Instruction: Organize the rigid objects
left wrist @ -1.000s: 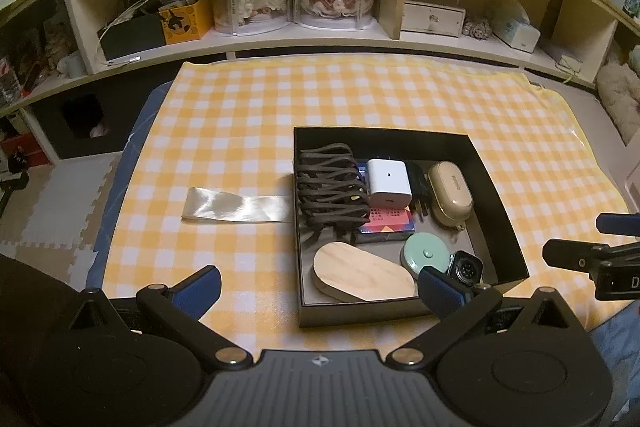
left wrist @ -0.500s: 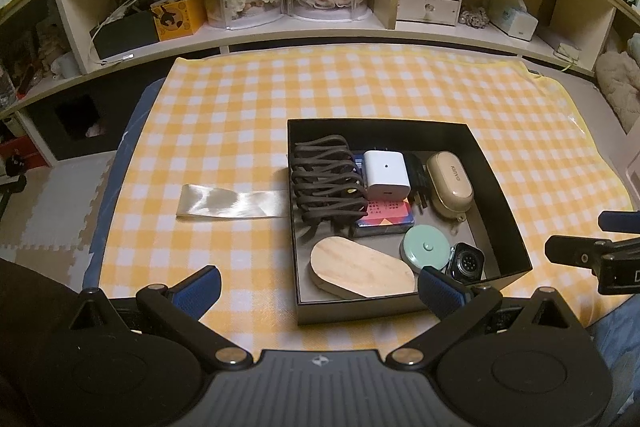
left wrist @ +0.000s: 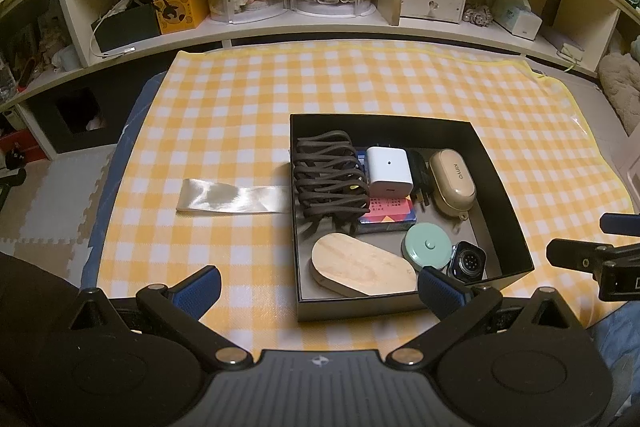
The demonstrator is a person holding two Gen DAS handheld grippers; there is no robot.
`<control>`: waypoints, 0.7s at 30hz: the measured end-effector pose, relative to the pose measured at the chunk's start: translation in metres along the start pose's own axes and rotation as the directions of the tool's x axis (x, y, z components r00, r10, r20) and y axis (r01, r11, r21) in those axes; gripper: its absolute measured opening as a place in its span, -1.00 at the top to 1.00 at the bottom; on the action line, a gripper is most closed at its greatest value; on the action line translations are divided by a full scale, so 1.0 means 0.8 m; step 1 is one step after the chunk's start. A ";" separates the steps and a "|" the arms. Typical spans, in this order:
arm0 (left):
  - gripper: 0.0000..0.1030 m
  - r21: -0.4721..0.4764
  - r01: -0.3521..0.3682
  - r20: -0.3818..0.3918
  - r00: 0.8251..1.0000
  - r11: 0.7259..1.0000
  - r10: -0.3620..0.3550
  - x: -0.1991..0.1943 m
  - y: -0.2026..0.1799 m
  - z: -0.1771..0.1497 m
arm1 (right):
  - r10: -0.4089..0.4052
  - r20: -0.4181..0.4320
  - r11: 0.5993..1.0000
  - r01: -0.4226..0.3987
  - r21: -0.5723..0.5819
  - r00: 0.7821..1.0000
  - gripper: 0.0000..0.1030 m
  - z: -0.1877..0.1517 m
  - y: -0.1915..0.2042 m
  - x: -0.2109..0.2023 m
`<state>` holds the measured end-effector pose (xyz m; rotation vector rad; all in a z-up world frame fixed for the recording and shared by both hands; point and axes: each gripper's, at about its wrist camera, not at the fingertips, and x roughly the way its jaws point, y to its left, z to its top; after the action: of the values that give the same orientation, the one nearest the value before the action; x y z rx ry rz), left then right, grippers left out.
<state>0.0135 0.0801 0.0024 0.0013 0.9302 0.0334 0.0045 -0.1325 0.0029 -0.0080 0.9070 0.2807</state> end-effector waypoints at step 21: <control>-1.00 0.001 -0.003 -0.001 1.000 1.000 0.003 0.002 -0.001 -0.001 | -0.004 0.005 1.000 0.004 -0.005 1.000 -1.00 0.001 0.000 -0.002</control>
<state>0.0135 0.0795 0.0006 0.0040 0.9313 0.0360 0.0043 -0.1326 0.0050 -0.0133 0.9011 0.2793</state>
